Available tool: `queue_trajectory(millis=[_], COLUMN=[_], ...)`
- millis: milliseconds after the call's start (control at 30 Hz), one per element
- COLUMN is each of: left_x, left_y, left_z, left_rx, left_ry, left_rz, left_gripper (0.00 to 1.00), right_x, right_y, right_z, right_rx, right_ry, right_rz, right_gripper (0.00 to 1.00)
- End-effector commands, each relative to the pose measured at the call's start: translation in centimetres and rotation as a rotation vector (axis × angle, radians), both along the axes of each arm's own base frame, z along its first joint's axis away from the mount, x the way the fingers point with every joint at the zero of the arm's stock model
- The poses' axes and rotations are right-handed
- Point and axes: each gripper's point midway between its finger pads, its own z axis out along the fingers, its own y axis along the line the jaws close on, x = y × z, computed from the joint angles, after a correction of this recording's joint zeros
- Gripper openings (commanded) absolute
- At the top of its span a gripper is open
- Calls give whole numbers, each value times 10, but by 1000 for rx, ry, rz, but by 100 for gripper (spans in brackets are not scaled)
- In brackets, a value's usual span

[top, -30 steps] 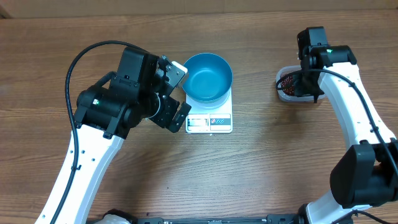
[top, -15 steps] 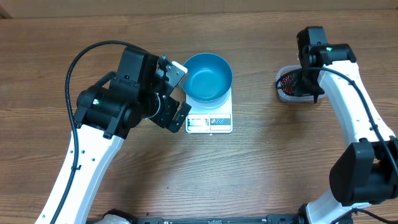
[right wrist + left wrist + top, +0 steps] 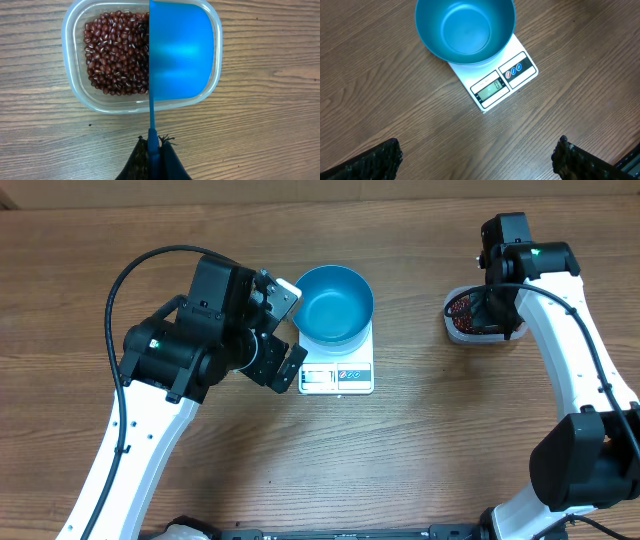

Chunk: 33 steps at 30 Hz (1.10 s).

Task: Scoop item into bowl and weigh 150g on scale
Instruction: 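Lower the blue scoop into the red bean tub with the right gripper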

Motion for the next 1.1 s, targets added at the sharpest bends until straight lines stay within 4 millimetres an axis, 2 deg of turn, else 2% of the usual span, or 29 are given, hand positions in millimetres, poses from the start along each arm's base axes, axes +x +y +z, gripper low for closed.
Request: queue_trajectory(millis=[0,133,233,300,433,533,633,767,900,1000,1067], left_x=[0,0,0,0,0,0,0,0,0,0,0], left_y=[-1,-1,-1,-1,-1,-1,-1,-1,-1,-1,-1], left_z=[1,1,1,1,1,1,1,1,1,1,1], left_rx=[0,0,0,0,0,0,0,0,0,0,0], left_ry=[-2,-2,-2,-1,-1,-1,-2,-2,-1,-2,-2], left_rz=[-15,-15,-15,-15,-15,-15,-15,-15,-15,-15,-15], left_gripper=[100,100,100,100,99,100,100,99,100,100,99], right_x=[8,7,1,-2,2,-3,-10,-12,-8,-10,-10], right_y=[-3,-4,-5,-4,2,10,27,28,16,-1,-5], right_z=[7,-6,-21,-24,-25,-30,-31,-26,-15,-12,-11], right_rx=[10,8,4,5,38,83,179,182,120,26,1], right_ry=[-31,12,83,104,91,121,164,172,143,145,145], right_rz=[-12,-16,-9,-9,8,25,101,99,33,-6,-12], right_gripper=[3,3,3,3,3,3,3,3,3,3,3])
